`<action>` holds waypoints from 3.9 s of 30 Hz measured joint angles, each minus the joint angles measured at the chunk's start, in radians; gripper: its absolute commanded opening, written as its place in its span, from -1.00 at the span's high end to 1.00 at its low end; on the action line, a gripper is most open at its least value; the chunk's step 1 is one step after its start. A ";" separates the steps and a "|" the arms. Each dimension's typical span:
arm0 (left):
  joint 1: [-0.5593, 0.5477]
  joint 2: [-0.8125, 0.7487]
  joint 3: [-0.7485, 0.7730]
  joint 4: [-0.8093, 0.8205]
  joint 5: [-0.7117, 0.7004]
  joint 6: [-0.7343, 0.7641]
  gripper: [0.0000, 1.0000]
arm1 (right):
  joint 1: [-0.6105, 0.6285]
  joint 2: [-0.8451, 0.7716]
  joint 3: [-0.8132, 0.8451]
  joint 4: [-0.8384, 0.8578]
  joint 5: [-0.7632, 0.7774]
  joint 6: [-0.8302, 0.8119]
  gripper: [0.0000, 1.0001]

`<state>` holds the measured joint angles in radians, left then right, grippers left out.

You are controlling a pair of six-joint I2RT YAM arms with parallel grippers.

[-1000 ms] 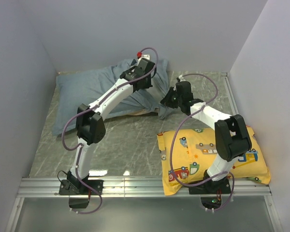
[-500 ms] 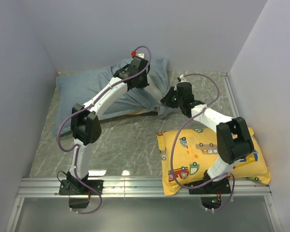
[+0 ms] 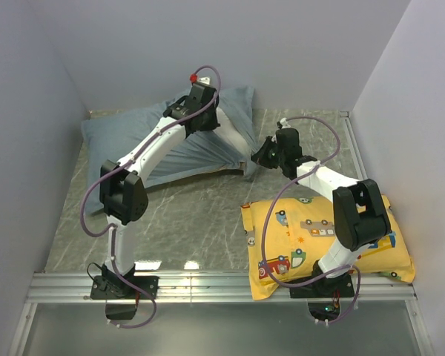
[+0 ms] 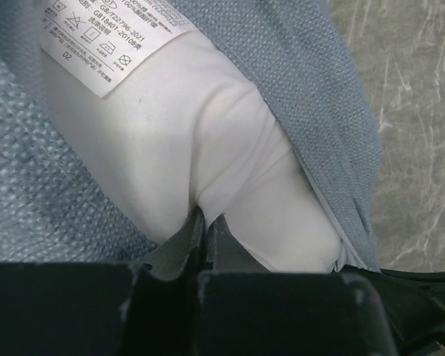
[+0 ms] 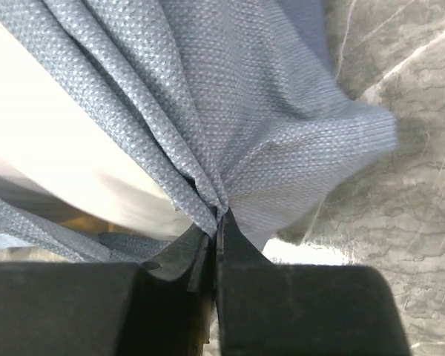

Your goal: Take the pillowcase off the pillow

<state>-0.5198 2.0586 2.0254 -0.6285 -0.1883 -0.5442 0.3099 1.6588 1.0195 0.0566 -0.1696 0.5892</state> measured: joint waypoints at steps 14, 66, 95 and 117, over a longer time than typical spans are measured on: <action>0.088 -0.103 0.002 -0.072 0.260 -0.064 0.99 | -0.025 0.113 0.038 0.012 -0.023 0.023 1.00; 0.003 -0.626 -1.137 0.631 0.377 -0.245 0.99 | 0.312 0.035 0.280 -0.167 0.280 -0.418 0.07; -0.010 -1.086 -1.189 0.303 0.272 -0.220 0.99 | -0.003 0.631 0.875 -0.504 -0.074 -0.101 0.58; 0.021 -0.494 -0.661 0.409 0.259 -0.275 0.99 | -0.133 -0.016 0.470 -0.257 -0.248 -0.020 -0.58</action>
<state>-0.4984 1.5642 1.3643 -0.2199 0.0704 -0.8188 0.1768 1.6432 1.4891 -0.2001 -0.4175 0.5690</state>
